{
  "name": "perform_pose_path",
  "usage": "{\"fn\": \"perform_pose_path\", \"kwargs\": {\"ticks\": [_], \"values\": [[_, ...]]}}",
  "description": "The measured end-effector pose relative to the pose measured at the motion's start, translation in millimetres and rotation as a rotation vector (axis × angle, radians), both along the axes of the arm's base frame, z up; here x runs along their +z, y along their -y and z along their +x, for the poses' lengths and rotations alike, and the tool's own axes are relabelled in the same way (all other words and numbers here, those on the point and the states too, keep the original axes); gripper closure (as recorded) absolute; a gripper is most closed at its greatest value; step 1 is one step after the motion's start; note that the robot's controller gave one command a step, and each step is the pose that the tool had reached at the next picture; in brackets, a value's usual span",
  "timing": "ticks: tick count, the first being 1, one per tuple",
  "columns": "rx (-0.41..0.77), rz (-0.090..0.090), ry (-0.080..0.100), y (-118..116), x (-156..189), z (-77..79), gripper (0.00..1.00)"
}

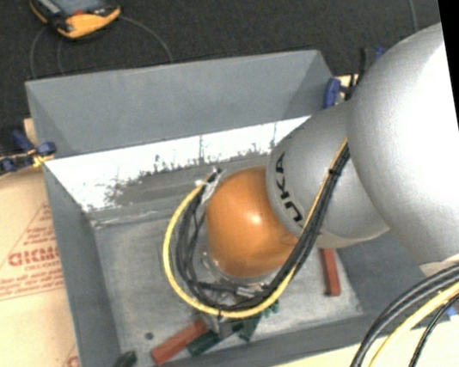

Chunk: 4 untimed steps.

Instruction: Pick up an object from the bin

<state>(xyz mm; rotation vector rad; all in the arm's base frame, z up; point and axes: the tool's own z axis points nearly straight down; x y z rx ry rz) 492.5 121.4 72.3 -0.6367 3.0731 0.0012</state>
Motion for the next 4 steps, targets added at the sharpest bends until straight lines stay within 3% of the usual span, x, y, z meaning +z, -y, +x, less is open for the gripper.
{"fn": "perform_pose_path", "kwargs": {"ticks": [1, 2, 3, 4], "values": [[-0.002, 0.001, 0.001, -1, -1, 0.5, 0.0], [-0.005, 0.001, 0.0, 0, 0, 0.7, 1.0], [-0.005, 0.001, 0.0, 0, 0, 0.7, 1.0], [-0.023, -0.002, -0.007, 8, 50, -7.9, 1.0]]}}
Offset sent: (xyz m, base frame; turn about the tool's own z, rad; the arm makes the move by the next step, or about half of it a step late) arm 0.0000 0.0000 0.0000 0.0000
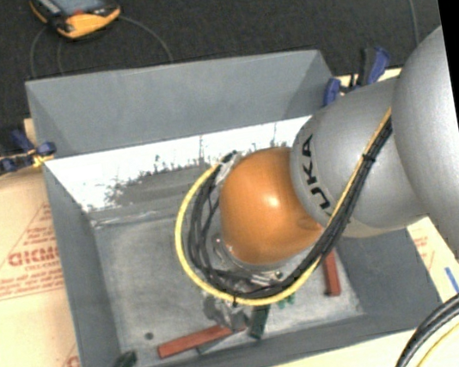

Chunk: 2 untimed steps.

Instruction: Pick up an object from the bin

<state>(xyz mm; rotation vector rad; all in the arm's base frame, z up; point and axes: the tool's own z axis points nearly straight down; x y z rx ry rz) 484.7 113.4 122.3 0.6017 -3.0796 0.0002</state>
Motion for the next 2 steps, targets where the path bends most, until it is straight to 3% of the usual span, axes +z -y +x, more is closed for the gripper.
{"fn": "perform_pose_path", "kwargs": {"ticks": [1, 2], "values": [[0.0, 0.0, 0.002, 4, 69, 1.8, 1.0], [0.022, 0.002, 0.0, -8, -18, -3.0, 0.0]]}}
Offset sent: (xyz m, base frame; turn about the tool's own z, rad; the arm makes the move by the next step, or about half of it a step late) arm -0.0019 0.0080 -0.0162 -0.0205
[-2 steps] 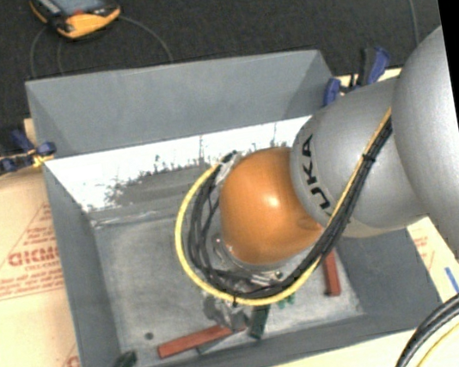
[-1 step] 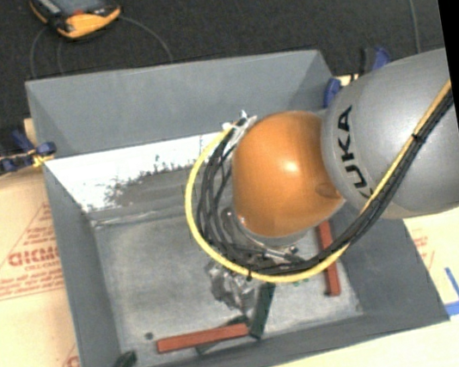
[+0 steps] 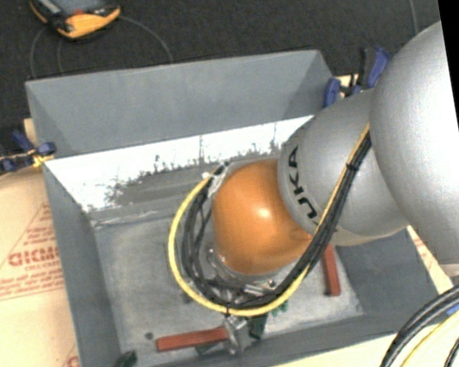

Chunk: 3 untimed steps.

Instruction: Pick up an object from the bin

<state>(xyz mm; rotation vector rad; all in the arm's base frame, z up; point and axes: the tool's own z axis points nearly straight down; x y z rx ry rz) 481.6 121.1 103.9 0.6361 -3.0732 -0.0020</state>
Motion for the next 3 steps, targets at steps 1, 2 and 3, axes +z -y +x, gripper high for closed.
{"fn": "perform_pose_path", "kwargs": {"ticks": [1, 2, 3], "values": [[-0.002, 0.002, 0.006, 0, 2, 1.8, 0.0], [0.185, 0.001, 0.01, 1, -32, -0.7, 1.0], [0.181, 0.001, 0.01, 1, -32, -0.7, 1.0]]}}
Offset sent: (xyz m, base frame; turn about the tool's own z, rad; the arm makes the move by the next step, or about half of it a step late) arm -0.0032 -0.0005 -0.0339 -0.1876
